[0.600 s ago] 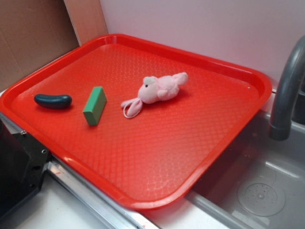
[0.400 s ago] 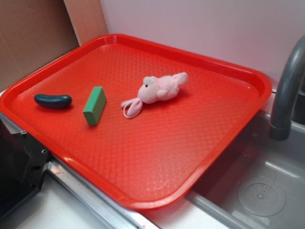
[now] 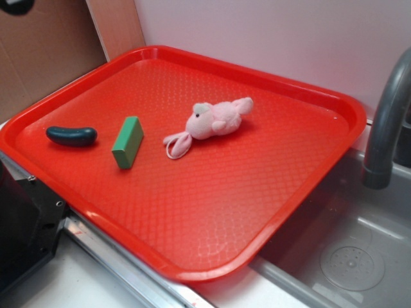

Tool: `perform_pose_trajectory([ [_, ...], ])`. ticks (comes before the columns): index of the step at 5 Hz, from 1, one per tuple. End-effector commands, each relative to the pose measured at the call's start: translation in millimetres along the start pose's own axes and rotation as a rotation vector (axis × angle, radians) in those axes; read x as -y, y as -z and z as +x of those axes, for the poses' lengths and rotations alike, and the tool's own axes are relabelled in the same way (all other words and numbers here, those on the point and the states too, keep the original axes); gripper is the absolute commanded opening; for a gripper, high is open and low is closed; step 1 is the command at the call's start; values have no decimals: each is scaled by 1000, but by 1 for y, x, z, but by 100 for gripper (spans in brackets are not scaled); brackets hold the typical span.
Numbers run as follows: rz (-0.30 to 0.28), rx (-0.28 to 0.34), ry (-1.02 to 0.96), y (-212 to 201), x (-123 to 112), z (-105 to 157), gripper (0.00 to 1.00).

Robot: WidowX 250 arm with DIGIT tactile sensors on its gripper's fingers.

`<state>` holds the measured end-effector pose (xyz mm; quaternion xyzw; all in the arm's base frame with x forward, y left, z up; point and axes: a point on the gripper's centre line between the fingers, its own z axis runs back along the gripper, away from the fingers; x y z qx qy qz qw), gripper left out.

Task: Grab the plastic pickle.

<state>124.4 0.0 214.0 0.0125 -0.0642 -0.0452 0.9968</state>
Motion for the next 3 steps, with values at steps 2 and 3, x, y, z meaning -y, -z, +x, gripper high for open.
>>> perform_pose_trajectory([
  [2,-43,101,505,62,-50,20,100],
  [3,-61,114,652,80,-56,17,100],
])
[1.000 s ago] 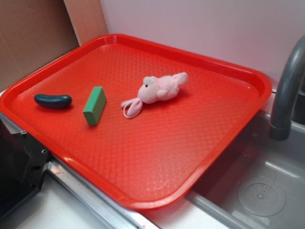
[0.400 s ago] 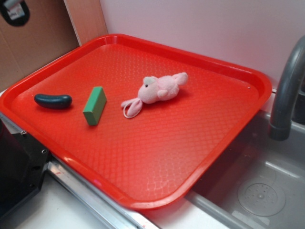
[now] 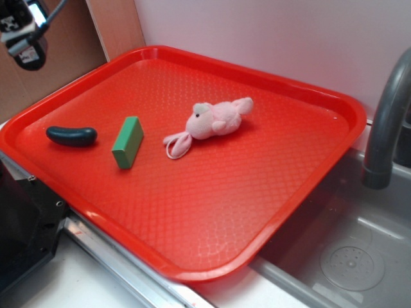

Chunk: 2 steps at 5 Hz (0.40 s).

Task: Grab the plastic pickle.

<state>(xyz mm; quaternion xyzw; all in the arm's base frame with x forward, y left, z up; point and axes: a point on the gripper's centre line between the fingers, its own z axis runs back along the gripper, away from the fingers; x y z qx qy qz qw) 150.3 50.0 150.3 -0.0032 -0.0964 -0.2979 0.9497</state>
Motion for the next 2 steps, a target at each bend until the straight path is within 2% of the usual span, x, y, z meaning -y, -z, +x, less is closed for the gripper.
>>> perform_pose_trajectory([
  [1,46,159,385,36,-21,-10,100],
  [2,39,68,392,53,-19,-18,100],
])
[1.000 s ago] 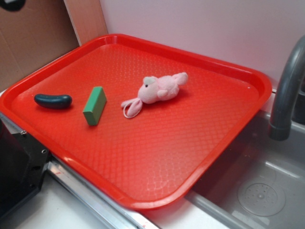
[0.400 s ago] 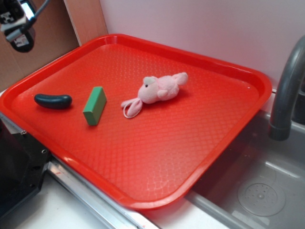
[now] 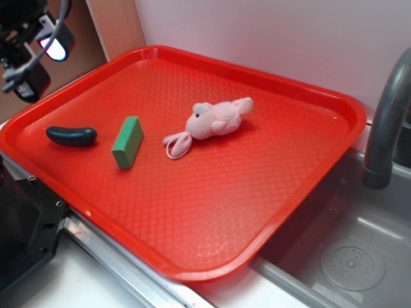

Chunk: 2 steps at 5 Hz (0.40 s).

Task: Grab the plastic pickle.

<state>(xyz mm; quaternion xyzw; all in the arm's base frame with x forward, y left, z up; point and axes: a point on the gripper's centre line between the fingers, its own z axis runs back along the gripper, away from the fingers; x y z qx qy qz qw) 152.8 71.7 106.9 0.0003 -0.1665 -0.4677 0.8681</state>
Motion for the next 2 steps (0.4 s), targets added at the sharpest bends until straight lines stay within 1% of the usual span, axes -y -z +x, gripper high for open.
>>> perform_pose_trajectory([
  [1,-5,-123,52,26,2,-7,100],
  [2,-32,-151,88,44,5,-10,100],
])
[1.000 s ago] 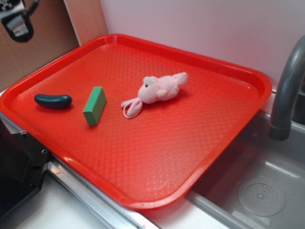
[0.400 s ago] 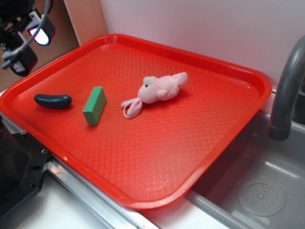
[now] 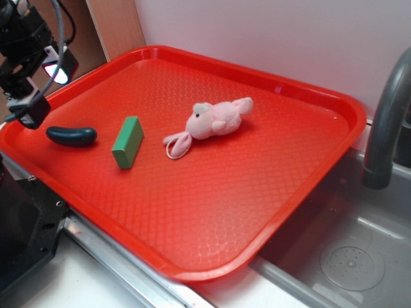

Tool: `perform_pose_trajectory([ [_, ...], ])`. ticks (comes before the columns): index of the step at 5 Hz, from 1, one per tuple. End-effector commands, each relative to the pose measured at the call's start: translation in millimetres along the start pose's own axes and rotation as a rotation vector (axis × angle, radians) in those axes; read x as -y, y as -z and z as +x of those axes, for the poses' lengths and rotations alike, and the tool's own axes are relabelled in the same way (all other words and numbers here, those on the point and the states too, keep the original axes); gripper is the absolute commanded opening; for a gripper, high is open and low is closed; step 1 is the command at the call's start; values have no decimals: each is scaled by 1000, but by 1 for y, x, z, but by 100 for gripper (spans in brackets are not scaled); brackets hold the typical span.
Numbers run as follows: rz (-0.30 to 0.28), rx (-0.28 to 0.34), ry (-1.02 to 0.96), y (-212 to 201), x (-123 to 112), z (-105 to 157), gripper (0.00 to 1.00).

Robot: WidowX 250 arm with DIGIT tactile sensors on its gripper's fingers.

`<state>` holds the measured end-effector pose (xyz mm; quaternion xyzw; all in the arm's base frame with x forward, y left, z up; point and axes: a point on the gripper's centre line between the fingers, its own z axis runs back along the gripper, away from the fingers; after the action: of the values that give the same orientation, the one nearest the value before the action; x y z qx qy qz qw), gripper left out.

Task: Grab the plastic pickle.

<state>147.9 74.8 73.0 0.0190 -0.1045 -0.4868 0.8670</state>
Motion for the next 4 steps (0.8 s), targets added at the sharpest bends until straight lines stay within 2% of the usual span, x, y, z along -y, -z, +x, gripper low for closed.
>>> perform_pose_trajectory([
  [1,-15,-94,73,40,-4,5,100],
  [2,-38,-118,93,57,-5,8,100],
  [3,-35,-161,93,65,-5,10,0],
  [4,-21,-154,113,63,-2,13,0],
])
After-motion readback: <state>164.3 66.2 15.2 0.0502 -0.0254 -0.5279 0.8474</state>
